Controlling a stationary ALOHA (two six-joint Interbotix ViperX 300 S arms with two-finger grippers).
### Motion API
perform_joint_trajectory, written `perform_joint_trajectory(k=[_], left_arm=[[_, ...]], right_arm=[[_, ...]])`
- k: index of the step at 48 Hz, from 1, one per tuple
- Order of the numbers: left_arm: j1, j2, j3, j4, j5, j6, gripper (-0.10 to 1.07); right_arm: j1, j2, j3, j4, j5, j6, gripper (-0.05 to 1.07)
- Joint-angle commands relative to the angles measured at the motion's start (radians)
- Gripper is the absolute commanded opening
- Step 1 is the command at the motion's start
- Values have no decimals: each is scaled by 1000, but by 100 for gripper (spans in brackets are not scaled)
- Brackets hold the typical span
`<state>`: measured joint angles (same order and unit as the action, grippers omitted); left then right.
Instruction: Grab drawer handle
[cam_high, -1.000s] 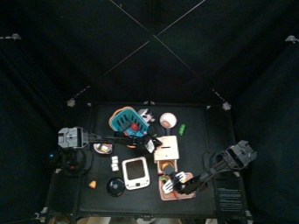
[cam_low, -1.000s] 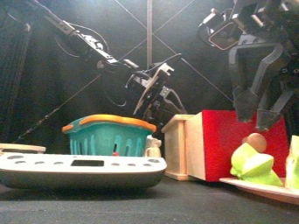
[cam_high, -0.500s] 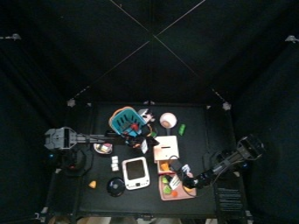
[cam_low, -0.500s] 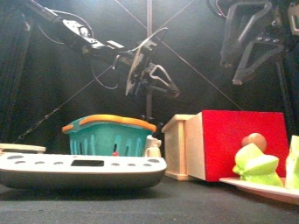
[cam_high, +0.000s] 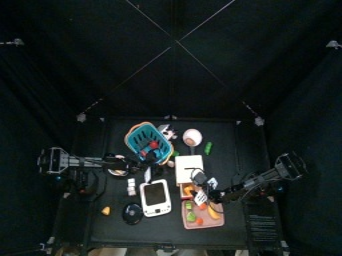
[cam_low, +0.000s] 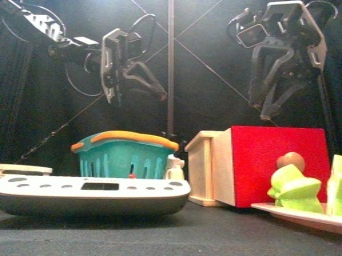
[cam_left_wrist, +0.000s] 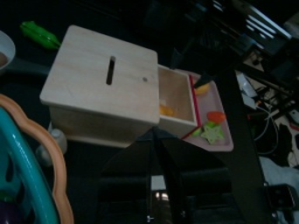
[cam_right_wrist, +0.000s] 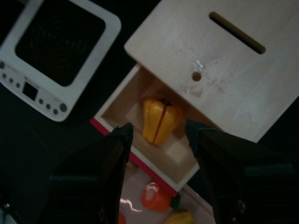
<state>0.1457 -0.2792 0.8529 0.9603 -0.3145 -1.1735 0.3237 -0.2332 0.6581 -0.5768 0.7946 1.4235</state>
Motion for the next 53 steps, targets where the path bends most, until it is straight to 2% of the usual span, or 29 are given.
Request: perform_joint_trajectory(k=[1,11,19,30,39,53], left_arm=[[-12,-64,37,17,-37,15,51],[-23,-196,150,5,-41,60,51],[-20,-250,179,-11,-37,66,51],[-18,-258,196,-23,-28,66,51],[-18,-258,196,-25,-14,66,51],[-17,-258,201,-25,-14,66,51]], right_arm=[[-23,-3,-28,28,-31,-25,86],[-61,60,-29,38,-57,-31,86],[-74,100,-41,37,-57,-32,86],[-91,140,-46,38,-55,-35,87],[-103,183,-61,98,-54,-120,87],[-143,209,-95,110,-51,-176,88]])
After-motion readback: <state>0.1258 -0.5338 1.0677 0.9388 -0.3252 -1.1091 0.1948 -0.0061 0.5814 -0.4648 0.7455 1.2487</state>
